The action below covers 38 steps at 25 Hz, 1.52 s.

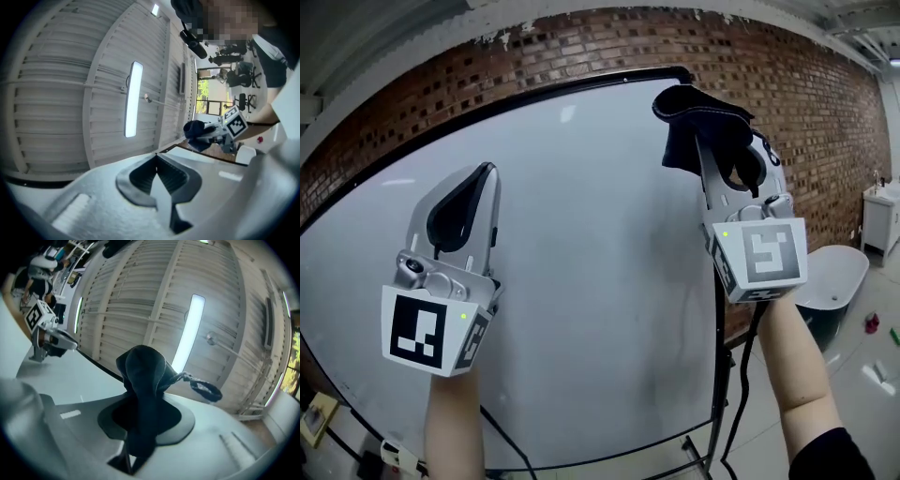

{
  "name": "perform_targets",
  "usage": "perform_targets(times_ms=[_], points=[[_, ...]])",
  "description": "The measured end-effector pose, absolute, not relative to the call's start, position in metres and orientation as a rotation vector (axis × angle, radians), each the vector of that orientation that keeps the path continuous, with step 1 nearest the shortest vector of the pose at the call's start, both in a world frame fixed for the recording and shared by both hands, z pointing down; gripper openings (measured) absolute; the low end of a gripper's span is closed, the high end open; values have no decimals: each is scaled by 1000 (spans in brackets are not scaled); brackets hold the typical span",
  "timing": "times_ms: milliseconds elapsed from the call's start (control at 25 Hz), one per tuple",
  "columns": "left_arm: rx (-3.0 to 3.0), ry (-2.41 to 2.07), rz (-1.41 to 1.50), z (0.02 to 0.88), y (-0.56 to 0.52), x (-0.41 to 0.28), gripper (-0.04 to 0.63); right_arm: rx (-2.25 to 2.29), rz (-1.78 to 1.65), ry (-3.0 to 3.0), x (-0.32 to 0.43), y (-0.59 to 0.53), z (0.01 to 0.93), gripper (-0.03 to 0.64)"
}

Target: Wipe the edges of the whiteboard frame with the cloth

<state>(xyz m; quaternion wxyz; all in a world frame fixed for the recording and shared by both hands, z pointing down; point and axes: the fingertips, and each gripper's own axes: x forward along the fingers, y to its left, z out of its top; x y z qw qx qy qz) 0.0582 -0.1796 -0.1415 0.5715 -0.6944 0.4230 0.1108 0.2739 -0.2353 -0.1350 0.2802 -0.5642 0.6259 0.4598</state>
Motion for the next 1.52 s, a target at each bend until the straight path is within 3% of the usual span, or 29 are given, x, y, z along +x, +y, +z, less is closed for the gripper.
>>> perform_targets(times_ms=[440,720,1160,1520], points=[[-1760,967,305,-13,-150,47,3,-1227,1007,2082,173,-204,39,84],[-1862,1174,123,114,-167,13,3,-1097,790,2421,101,-206,175,84],[-2107,1480,43,275,-168,-34,3,-1025,542,2619,61,-203,263,84],[-2235,1574,-69,343,-167,-41,3,-1012,335,2845,43,-195,346,84]])
